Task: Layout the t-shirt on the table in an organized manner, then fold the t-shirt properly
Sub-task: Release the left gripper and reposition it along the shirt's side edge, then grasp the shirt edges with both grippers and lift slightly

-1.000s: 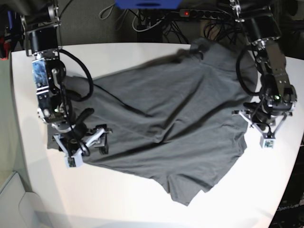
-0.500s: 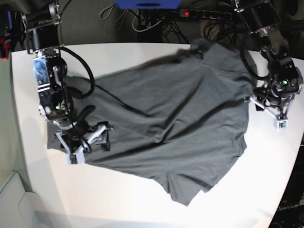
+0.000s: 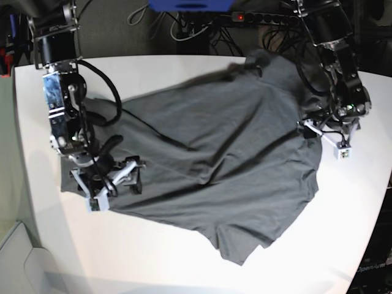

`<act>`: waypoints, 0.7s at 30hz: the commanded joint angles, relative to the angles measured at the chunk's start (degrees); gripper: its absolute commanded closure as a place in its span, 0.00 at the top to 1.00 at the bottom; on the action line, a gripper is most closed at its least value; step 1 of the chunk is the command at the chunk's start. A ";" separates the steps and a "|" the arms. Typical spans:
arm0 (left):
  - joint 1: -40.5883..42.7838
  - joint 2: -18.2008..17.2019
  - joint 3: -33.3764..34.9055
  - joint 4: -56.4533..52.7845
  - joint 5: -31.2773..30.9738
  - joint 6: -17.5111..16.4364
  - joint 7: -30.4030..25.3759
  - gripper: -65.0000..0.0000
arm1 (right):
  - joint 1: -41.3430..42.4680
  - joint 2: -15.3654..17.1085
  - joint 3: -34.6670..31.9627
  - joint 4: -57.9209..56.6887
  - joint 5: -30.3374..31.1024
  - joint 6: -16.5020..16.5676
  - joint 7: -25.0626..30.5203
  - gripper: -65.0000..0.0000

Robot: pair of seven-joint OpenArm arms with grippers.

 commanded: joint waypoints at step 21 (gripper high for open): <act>-5.75 -4.80 -0.02 2.73 6.17 0.48 0.78 0.07 | 1.52 0.23 0.30 0.97 0.28 -0.28 1.43 0.71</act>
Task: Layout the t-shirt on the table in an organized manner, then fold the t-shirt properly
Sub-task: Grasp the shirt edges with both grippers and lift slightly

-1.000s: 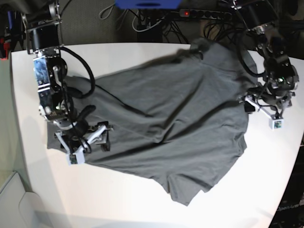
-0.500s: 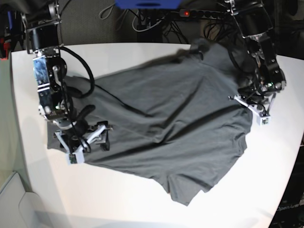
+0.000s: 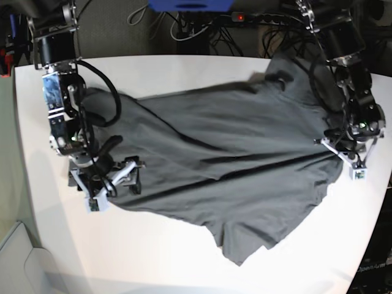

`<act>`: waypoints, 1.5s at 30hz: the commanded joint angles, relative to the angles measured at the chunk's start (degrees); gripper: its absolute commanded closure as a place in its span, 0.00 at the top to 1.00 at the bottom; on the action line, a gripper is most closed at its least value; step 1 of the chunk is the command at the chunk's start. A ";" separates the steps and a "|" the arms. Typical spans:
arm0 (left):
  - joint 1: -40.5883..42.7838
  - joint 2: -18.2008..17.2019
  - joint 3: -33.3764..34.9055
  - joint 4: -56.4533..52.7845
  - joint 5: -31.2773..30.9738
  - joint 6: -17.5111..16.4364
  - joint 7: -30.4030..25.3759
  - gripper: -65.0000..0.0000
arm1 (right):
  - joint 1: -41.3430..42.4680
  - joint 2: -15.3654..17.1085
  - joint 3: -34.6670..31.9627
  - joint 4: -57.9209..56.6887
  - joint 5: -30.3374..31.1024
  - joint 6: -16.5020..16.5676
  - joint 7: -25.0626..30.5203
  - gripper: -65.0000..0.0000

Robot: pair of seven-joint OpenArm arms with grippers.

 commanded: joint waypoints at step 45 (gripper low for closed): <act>-7.23 5.51 -0.02 -6.38 22.44 -0.25 -4.77 0.95 | -15.23 -1.17 -2.78 18.03 0.32 -0.26 1.41 0.71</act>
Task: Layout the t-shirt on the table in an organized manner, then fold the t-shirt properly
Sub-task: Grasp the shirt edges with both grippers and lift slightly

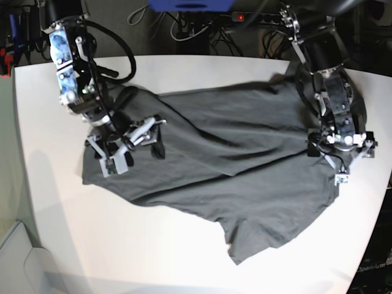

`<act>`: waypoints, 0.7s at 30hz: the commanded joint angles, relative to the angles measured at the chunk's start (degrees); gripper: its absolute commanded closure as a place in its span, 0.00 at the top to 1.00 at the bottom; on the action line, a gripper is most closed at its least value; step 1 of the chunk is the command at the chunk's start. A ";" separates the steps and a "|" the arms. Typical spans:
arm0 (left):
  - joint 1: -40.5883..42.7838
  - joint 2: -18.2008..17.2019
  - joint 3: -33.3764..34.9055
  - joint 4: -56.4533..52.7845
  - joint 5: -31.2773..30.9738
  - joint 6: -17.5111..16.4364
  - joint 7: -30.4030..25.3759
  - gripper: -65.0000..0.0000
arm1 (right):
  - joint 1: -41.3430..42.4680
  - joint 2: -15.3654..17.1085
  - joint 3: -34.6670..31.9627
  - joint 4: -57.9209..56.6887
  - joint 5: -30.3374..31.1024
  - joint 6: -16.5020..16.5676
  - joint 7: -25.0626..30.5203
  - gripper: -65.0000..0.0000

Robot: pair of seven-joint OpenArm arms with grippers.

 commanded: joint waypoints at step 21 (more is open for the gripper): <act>-9.81 -4.44 -0.28 -16.95 -0.14 0.50 -8.70 0.95 | -4.11 0.05 -0.99 -12.45 0.60 -0.04 1.17 0.71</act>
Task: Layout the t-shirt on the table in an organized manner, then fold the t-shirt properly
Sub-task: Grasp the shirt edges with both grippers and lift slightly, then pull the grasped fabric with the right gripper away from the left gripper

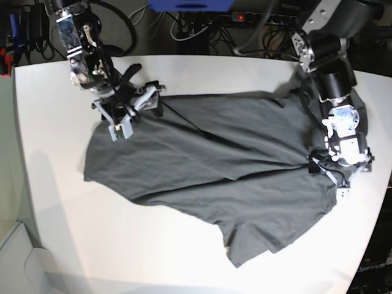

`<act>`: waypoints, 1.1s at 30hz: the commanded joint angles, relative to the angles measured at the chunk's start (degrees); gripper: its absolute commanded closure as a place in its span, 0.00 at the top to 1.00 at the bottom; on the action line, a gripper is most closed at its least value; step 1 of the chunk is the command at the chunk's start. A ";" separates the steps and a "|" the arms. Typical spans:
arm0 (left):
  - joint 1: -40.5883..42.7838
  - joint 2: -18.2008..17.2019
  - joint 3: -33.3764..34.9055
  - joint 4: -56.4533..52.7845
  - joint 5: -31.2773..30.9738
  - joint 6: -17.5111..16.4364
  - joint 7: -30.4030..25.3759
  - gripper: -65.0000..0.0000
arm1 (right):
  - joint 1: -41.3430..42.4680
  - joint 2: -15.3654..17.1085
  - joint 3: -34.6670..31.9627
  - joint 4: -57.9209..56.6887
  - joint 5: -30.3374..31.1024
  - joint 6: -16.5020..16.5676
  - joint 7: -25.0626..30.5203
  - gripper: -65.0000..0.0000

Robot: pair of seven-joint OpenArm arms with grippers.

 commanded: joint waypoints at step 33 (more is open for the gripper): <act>16.93 2.05 3.61 17.68 -7.44 -3.28 4.17 0.95 | -7.01 -2.89 17.72 9.56 0.37 -0.22 0.36 0.71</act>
